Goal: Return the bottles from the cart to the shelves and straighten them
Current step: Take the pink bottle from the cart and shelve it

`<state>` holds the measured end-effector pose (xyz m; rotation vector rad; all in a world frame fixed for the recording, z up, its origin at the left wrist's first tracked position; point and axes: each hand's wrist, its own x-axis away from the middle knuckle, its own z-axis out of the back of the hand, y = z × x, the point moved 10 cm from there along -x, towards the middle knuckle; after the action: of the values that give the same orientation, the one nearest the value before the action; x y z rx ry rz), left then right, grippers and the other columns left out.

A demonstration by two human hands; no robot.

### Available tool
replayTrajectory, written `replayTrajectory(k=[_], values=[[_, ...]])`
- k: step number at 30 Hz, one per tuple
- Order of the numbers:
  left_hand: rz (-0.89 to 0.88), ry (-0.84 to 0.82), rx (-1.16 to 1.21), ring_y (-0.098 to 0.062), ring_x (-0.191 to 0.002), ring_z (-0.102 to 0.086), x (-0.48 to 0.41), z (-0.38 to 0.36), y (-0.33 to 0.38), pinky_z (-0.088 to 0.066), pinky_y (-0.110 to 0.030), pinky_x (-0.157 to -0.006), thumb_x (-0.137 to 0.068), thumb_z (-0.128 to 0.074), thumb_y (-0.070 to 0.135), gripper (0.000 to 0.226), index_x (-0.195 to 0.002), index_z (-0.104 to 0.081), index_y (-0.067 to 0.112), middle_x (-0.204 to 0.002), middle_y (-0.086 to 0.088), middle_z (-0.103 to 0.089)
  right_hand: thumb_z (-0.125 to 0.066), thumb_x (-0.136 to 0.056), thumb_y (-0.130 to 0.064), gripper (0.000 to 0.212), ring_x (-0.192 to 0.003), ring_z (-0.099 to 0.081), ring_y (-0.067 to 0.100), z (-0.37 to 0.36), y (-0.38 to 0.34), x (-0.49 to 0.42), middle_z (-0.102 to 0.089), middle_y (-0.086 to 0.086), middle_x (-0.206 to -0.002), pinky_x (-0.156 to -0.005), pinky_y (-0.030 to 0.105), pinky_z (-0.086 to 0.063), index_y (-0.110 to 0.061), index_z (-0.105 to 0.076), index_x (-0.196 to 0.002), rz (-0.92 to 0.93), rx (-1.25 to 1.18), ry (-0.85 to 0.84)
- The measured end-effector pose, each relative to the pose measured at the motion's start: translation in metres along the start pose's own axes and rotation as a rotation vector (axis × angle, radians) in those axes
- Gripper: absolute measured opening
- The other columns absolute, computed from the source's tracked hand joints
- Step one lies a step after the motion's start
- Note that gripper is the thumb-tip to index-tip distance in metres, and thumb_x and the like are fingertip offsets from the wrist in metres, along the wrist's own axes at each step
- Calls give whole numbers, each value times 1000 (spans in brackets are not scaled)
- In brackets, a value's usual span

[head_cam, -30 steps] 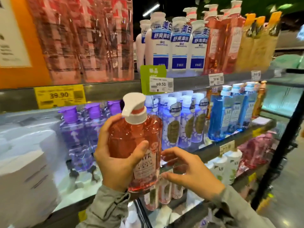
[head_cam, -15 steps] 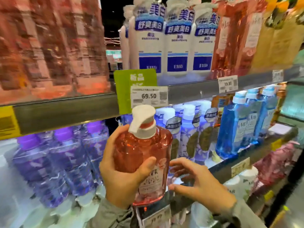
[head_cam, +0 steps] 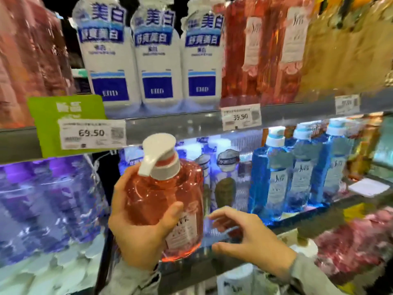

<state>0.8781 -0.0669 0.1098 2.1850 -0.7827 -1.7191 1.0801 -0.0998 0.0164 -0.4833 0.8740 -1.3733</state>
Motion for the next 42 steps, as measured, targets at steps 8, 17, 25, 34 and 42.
replayTrajectory(k=[8, 17, 25, 34, 42], values=[[-9, 16, -67, 6, -105, -57, 18, -58, 26, -43, -12, -90, -62, -74, 63, 58, -115, -57, 49, -113, 25, -62, -80, -74, -29, 40, -92, -61, 5, 52, 17, 9, -66, -11, -99, -78, 16, -48, -38, -59, -106, 98, 25, -100], [89, 8, -3, -7, -97, -63, 25, -88, 28, -48, -18, -84, -60, -81, 38, 53, -109, -61, 40, -104, 13, -67, -81, -74, -28, 39, -95, -61, 4, 84, 29, 23, -66, -11, -99, -85, 23, -51, -37, -60, -106, 96, 16, -81], [202, -64, 34, -17, -100, -67, 1, -110, 24, -53, -24, -82, -59, -80, 56, 57, -110, -60, 41, -107, 2, -70, -78, -74, -35, 37, -98, -60, 1, 115, 5, 14, -64, -19, -100, -89, 23, -49, -42, -60, -106, 95, 56, -83], [275, -5, 90, -14, -81, -71, 1, -150, 18, -54, -21, -66, -56, -74, 37, 45, -100, -63, 36, -91, 2, -73, -77, -74, -38, 34, -97, -61, 1, 174, 2, 6, -63, -22, -102, -88, 22, -49, -44, -60, -103, 194, 80, -70], [206, 45, 87, -11, -78, -68, 1, -214, 32, -56, -25, -73, -55, -74, 39, 48, -100, -65, 25, -87, 4, -73, -80, -70, -40, 33, -87, -66, 8, 242, 5, 5, -69, -10, -94, -80, 32, -54, -37, -66, -99, 359, 59, -95]])
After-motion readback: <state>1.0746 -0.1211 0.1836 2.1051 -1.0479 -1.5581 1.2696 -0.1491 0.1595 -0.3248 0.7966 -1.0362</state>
